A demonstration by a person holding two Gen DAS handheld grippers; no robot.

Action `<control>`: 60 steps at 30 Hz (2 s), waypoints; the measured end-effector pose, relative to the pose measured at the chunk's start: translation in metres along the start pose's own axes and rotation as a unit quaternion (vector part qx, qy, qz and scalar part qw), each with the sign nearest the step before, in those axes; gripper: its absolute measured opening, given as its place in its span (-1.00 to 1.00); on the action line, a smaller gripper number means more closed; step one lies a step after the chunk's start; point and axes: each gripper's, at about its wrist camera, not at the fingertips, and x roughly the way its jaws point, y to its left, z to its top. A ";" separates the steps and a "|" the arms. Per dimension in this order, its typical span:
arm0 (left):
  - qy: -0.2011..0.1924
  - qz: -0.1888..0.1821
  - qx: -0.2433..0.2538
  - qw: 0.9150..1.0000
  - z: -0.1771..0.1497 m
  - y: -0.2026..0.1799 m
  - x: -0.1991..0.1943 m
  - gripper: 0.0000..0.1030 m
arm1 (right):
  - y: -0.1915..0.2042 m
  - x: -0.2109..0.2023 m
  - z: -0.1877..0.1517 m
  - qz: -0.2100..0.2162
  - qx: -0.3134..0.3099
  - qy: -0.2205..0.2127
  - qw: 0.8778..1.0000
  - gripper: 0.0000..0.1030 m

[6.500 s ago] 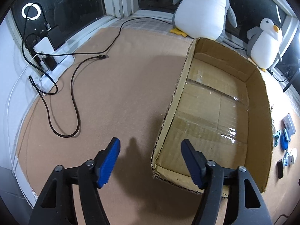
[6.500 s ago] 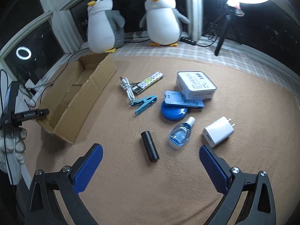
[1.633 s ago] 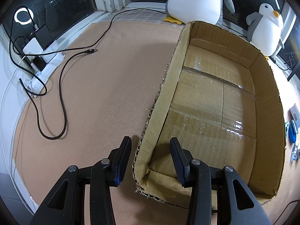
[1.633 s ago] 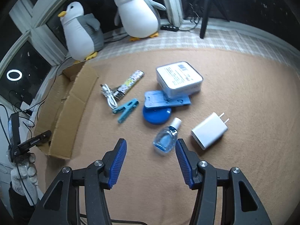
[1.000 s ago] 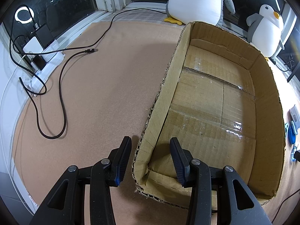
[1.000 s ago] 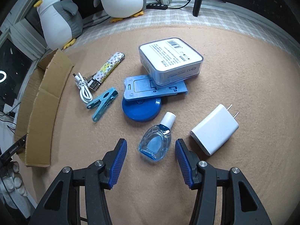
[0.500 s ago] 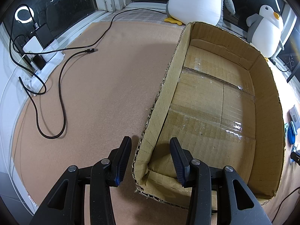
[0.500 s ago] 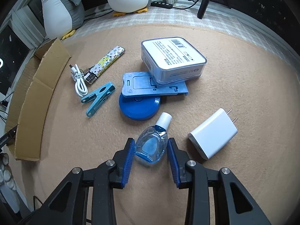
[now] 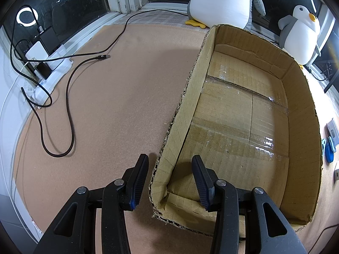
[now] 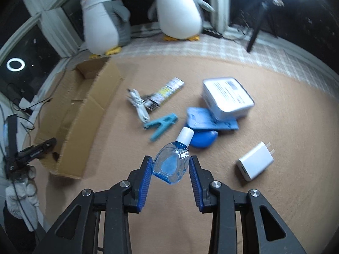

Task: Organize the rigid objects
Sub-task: 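Carry the blue bottle over the box and release it inside, then return the right tool and grasp the white USB charger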

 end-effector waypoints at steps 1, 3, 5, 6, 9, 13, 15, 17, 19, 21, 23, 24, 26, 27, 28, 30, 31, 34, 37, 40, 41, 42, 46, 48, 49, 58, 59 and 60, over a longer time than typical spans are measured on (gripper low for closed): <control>0.000 0.000 0.000 1.000 0.000 0.000 0.000 -0.11 | 0.009 -0.005 0.002 0.004 -0.008 -0.006 1.000 -0.38; 0.000 0.000 0.000 1.000 0.000 0.000 0.000 -0.11 | 0.026 -0.013 0.009 0.012 -0.028 -0.018 0.999 -0.38; 0.000 0.000 0.000 1.000 0.000 0.000 0.000 -0.11 | 0.045 -0.020 0.015 0.023 -0.048 -0.028 0.998 -0.38; 0.000 0.000 0.000 1.000 0.000 0.000 0.000 -0.11 | 0.053 -0.022 0.018 0.025 -0.057 -0.031 0.998 -0.38; 0.000 -0.002 -0.002 1.000 0.000 -0.001 0.000 -0.11 | 0.081 -0.028 0.024 0.030 -0.089 -0.048 0.994 -0.38; 0.000 -0.003 -0.003 1.000 -0.001 -0.002 0.001 -0.11 | 0.118 -0.028 0.033 0.052 -0.117 -0.055 0.990 -0.38; 0.000 -0.003 -0.004 1.000 0.000 -0.002 0.001 -0.11 | 0.131 -0.026 0.035 0.057 -0.131 -0.059 0.988 -0.38; 0.001 -0.004 -0.004 1.000 0.000 -0.002 0.001 -0.11 | 0.147 -0.024 0.037 0.059 -0.148 -0.063 0.985 -0.38; 0.001 -0.004 -0.005 1.000 0.000 -0.002 0.001 -0.11 | 0.158 -0.019 0.039 0.062 -0.158 -0.062 0.984 -0.38; 0.002 -0.005 -0.007 1.000 0.000 -0.002 0.001 -0.11 | 0.169 -0.013 0.040 0.068 -0.168 -0.058 0.982 -0.38; 0.002 -0.005 -0.007 1.000 -0.001 -0.002 0.001 -0.11 | 0.180 -0.005 0.041 0.072 -0.177 -0.051 0.980 -0.38; 0.002 -0.005 -0.007 1.000 -0.001 -0.001 0.001 -0.11 | 0.184 0.000 0.040 0.075 -0.181 -0.047 0.979 -0.38; 0.002 -0.005 -0.007 1.000 -0.001 -0.001 0.001 -0.11 | 0.190 0.008 0.039 0.077 -0.187 -0.038 0.979 -0.38; 0.002 -0.005 -0.007 1.000 -0.001 -0.002 0.001 -0.11 | 0.193 0.013 0.038 0.078 -0.190 -0.033 0.978 -0.38; 0.002 -0.005 -0.007 1.000 0.000 -0.001 0.001 -0.11 | 0.196 0.017 0.037 0.079 -0.193 -0.029 0.978 -0.38; 0.002 -0.005 -0.007 1.000 0.000 -0.001 0.001 -0.11 | 0.199 0.026 0.034 0.078 -0.197 -0.020 0.977 -0.38; 0.002 -0.005 -0.007 1.000 0.000 0.000 0.001 -0.11 | 0.200 0.030 0.034 0.077 -0.198 -0.016 0.977 -0.38; 0.002 -0.005 -0.007 1.000 0.000 0.000 0.001 -0.11 | 0.203 0.042 0.031 0.075 -0.200 -0.006 0.977 -0.37; 0.002 -0.005 -0.008 1.000 0.000 0.000 0.001 -0.11 | 0.203 0.046 0.031 0.075 -0.203 -0.001 0.976 -0.37; 0.003 -0.005 -0.008 1.000 0.000 0.000 0.001 -0.11 | 0.204 0.046 0.030 0.075 -0.207 -0.003 0.975 -0.35; 0.002 -0.005 -0.007 1.000 0.000 0.000 0.001 -0.11 | 0.204 0.046 0.031 0.075 -0.208 -0.003 0.975 -0.31; 0.002 -0.004 -0.007 1.000 0.000 0.000 0.001 -0.11 | 0.204 0.046 0.031 0.076 -0.209 -0.003 0.975 -0.14; 0.002 -0.004 -0.007 1.000 0.000 0.001 0.001 -0.11 | 0.204 0.043 0.030 0.072 -0.209 -0.014 0.975 0.19; 0.002 -0.004 -0.008 1.000 0.000 0.001 0.001 -0.11 | 0.201 0.042 0.031 0.075 -0.202 -0.013 0.976 0.19; 0.002 -0.004 -0.008 1.000 0.000 0.002 0.001 -0.11 | 0.199 0.041 0.031 0.076 -0.198 -0.013 0.977 0.19; 0.002 -0.002 -0.006 1.000 0.000 0.001 0.001 -0.11 | 0.172 0.022 0.035 0.072 -0.158 -0.033 0.984 0.19; 0.002 -0.002 -0.006 1.000 0.000 0.001 0.001 -0.11 | 0.168 0.019 0.035 0.069 -0.155 -0.035 0.985 0.19; 0.002 -0.003 -0.005 1.000 -0.001 0.001 0.001 -0.11 | 0.163 0.016 0.035 0.066 -0.151 -0.037 0.986 0.19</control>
